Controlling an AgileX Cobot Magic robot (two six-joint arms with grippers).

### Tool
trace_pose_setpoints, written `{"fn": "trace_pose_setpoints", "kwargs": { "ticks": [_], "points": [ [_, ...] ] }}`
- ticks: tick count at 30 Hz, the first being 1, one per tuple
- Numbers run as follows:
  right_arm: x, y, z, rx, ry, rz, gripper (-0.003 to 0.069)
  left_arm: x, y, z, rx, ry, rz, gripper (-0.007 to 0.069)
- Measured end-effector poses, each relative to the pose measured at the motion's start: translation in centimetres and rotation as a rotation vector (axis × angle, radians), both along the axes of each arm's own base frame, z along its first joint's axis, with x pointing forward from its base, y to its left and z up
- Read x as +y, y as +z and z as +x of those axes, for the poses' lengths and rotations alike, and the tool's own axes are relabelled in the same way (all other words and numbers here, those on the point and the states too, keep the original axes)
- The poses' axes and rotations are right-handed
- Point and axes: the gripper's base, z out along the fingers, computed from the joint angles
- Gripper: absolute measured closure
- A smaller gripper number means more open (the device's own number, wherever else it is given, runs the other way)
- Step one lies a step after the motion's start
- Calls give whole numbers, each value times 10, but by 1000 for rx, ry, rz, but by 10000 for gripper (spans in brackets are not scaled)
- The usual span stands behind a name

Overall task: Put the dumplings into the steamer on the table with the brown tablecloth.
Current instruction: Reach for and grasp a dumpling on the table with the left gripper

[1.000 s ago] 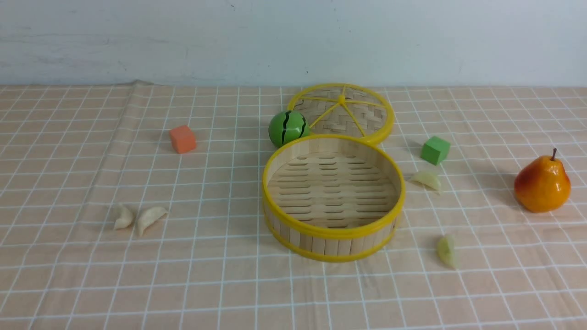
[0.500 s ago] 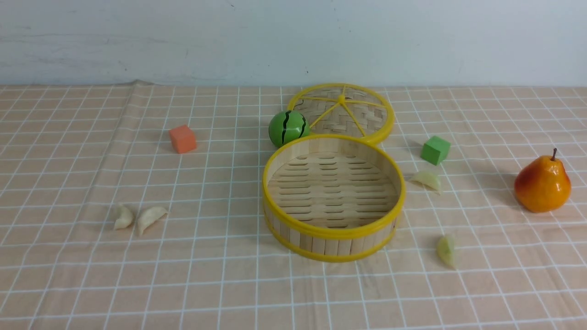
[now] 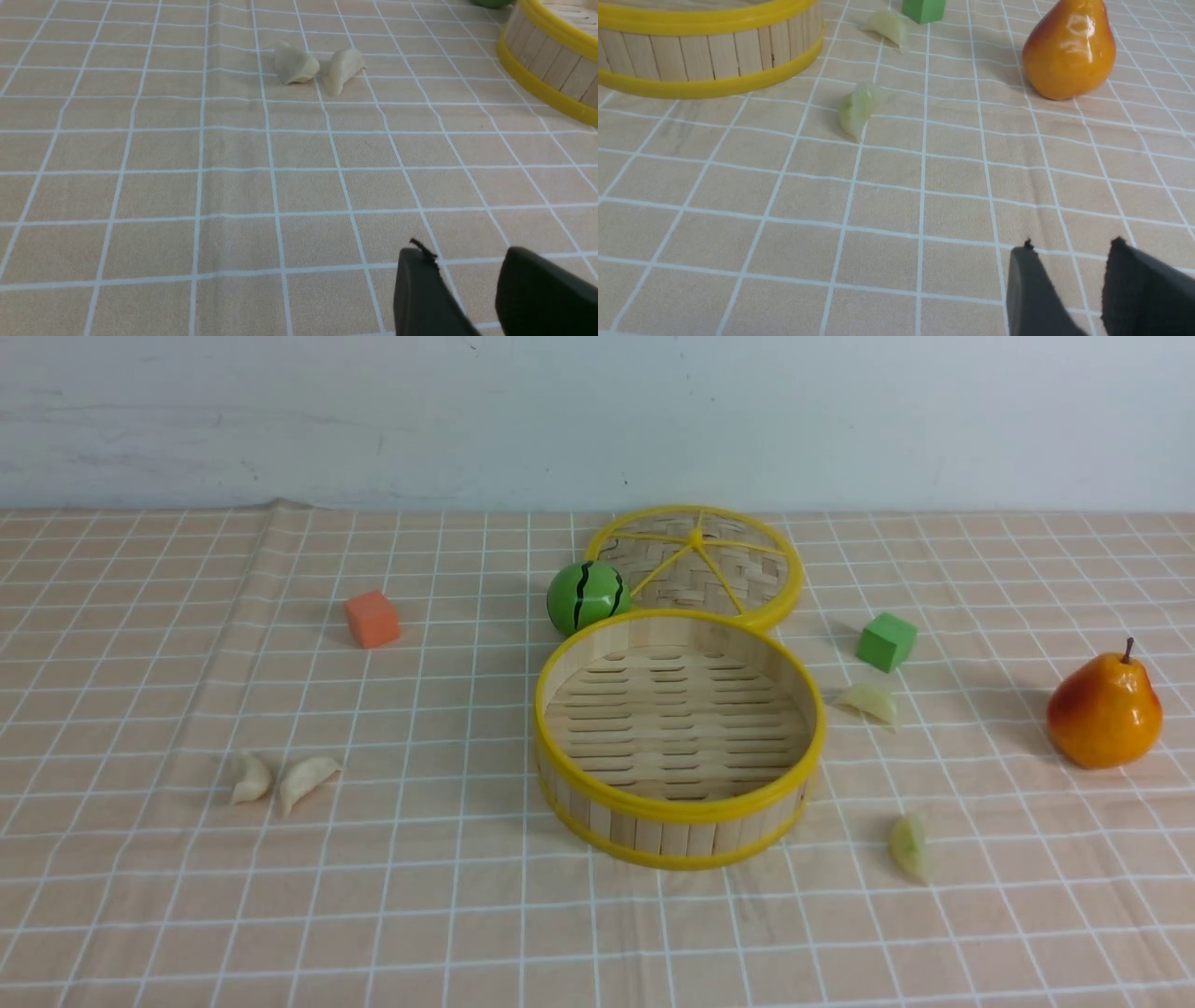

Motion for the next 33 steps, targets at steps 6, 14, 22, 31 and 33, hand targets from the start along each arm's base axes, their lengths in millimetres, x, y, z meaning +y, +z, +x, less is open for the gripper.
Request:
{"fn": "trace_pose_setpoints", "kwargs": {
  "ticks": [6, 14, 22, 31, 33],
  "points": [
    [0, 0, 0, 0, 0, 0, 419, 1, 3, 1, -32, 6, 13, 386],
    [-2, 3, 2, -66, -7, -55, 419, 3, 18, 4, -207, 35, 2, 386],
    [-2, 51, 1, -605, -19, -46, 419, 9, 52, 2, -586, 97, -24, 386],
    [-2, 83, -16, -989, 29, 270, 419, 14, 80, -11, -913, 118, -284, 386],
    [-2, 82, -15, -973, 38, 323, 419, 14, 81, -11, -914, 101, -393, 387]
  ]
}}
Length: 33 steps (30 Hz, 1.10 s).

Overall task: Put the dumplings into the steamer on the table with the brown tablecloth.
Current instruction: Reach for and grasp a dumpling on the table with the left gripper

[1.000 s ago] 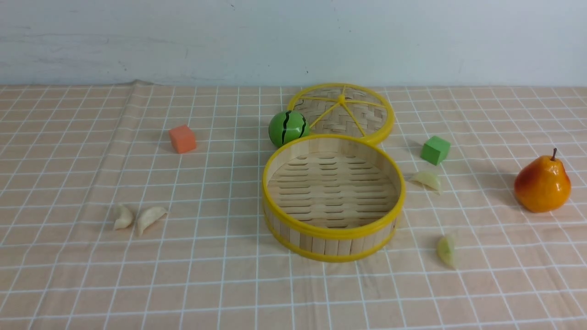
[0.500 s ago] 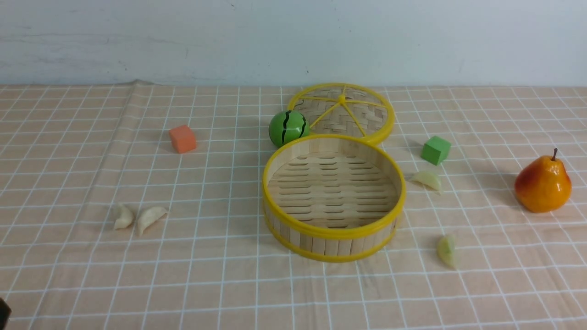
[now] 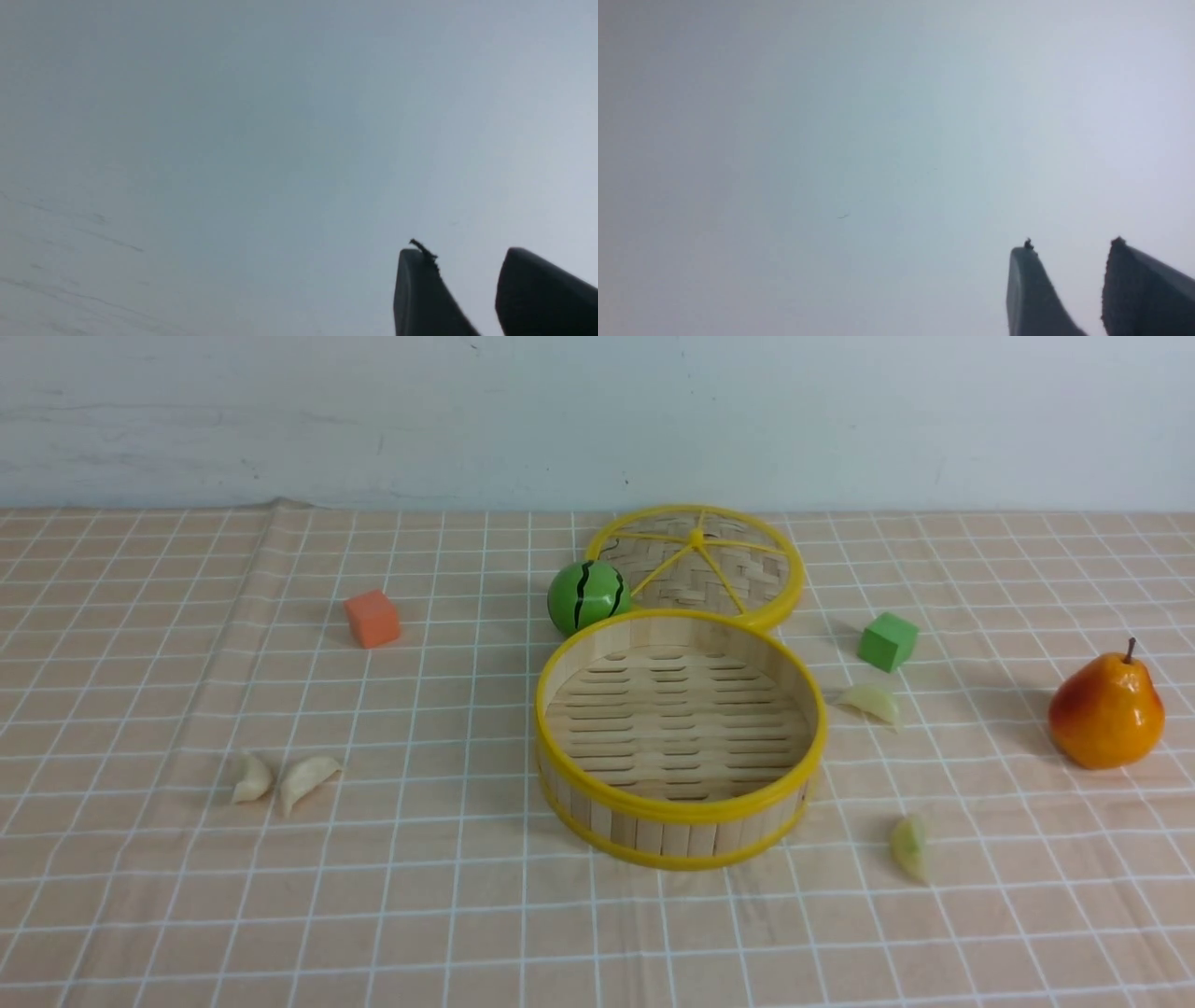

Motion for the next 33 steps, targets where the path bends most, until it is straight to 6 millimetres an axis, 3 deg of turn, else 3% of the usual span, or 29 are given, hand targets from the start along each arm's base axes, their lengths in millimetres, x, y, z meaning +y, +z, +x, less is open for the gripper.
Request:
{"fn": "trace_pose_setpoints", "kwargs": {
  "ticks": [3, 5, 7, 8, 10, 13, 17, 18, 19, 24, 28, 31, 32, 33],
  "points": [
    [0, -2, 2, 39, 56, 72, 431, 0, 6, -1, -8, -122, -162, 403],
    [0, 4, 2, 66, 69, 92, 461, -2, 21, -4, -13, -167, -191, 434],
    [0, 22, 0, 100, 70, 97, 541, -5, 56, -9, 13, -180, -148, 512],
    [0, 23, 0, 105, 70, 97, 548, -5, 56, -8, 19, -178, -143, 519],
    [0, 39, 6, 213, 61, 96, 634, -8, 86, 3, 156, -148, -74, 608],
    [0, 43, 25, 383, 34, 63, 676, -10, 101, 34, 310, -109, -1, 638],
    [2, 29, 66, 647, -20, -58, 673, -15, 84, 102, 553, -91, 84, 638],
    [2, 28, 68, 657, -22, -63, 673, -15, 84, 105, 562, -93, 81, 638],
    [2, 20, 81, 745, -27, -93, 671, -16, 77, 126, 652, -102, 68, 638],
    [10, 10, 106, 1004, 28, -114, 669, -20, 67, 170, 944, -73, 65, 638],
    [22, 18, 115, 1141, 89, -169, 669, -32, 66, 194, 1146, -37, 167, 638],
    [36, 22, 123, 1189, 154, -246, 669, -53, 60, 221, 1314, -58, 233, 638],
    [36, 22, 123, 1189, 154, -247, 669, -53, 61, 221, 1312, -59, 240, 638],
    [43, 21, 126, 1197, 180, -273, 669, -63, 52, 236, 1376, -91, 250, 638]
  ]
}}
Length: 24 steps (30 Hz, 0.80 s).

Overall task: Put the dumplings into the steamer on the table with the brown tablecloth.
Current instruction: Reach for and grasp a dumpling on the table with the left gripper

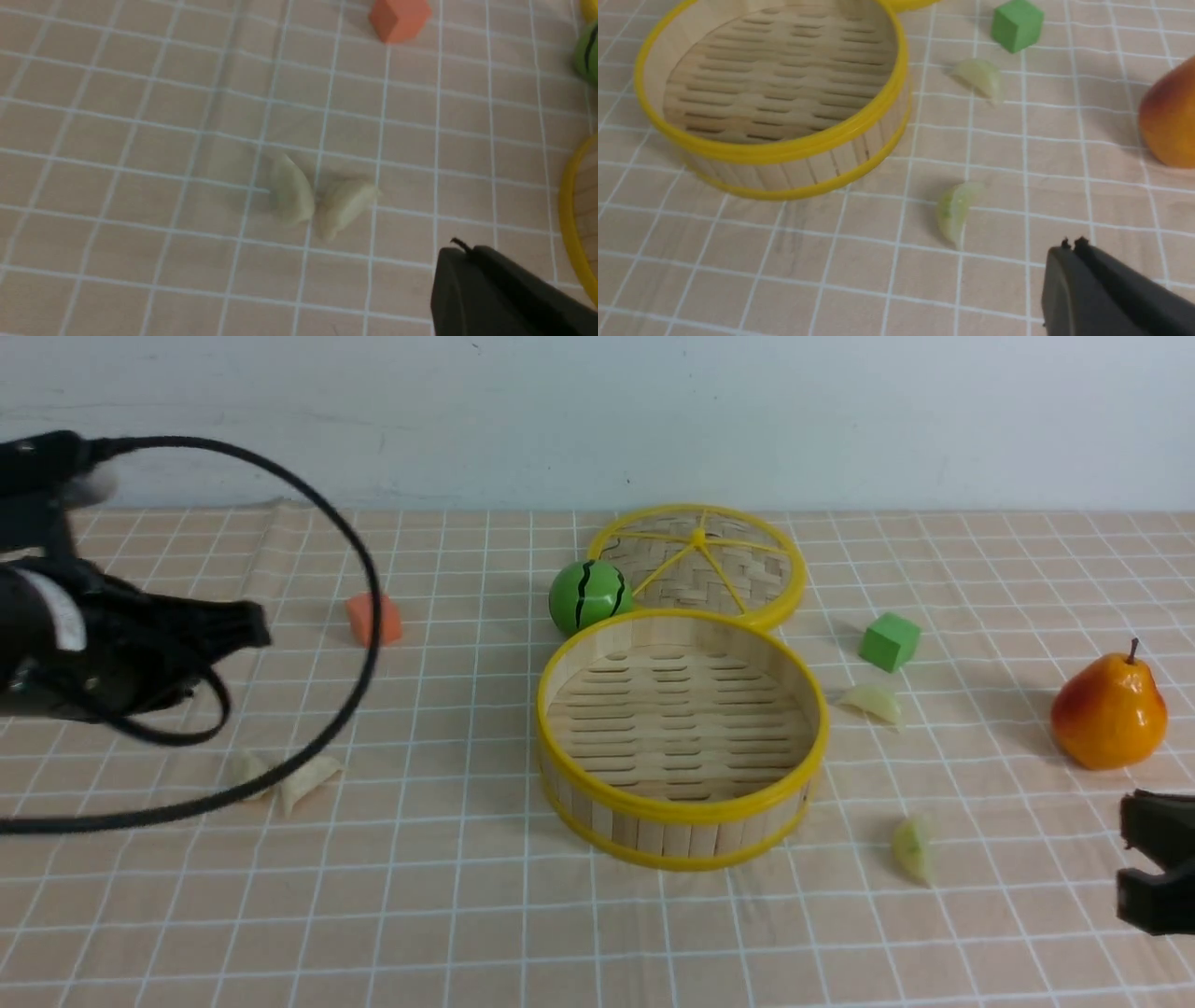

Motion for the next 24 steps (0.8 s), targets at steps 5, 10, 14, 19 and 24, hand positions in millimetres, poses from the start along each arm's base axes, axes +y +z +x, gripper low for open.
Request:
{"fn": "trace_pose_setpoints", "kwargs": {
  "ticks": [5, 10, 14, 19, 24],
  "points": [
    [8, -8, 6, 40, 38, -14, 668, -19, -30, 41, 129, -59, -2, 620],
    [8, -9, 6, 43, 36, -14, 663, -26, -57, 72, 186, -97, 59, 479],
    [9, -9, 6, 44, 35, -12, 659, -26, -80, 99, 203, -120, 180, 249],
    [9, -8, 7, 38, 37, -11, 656, -26, -105, 120, 223, -78, 238, 111],
    [9, -7, 8, 15, 38, -2, 654, -25, -138, 127, 325, -39, 256, 111]
  ]
}}
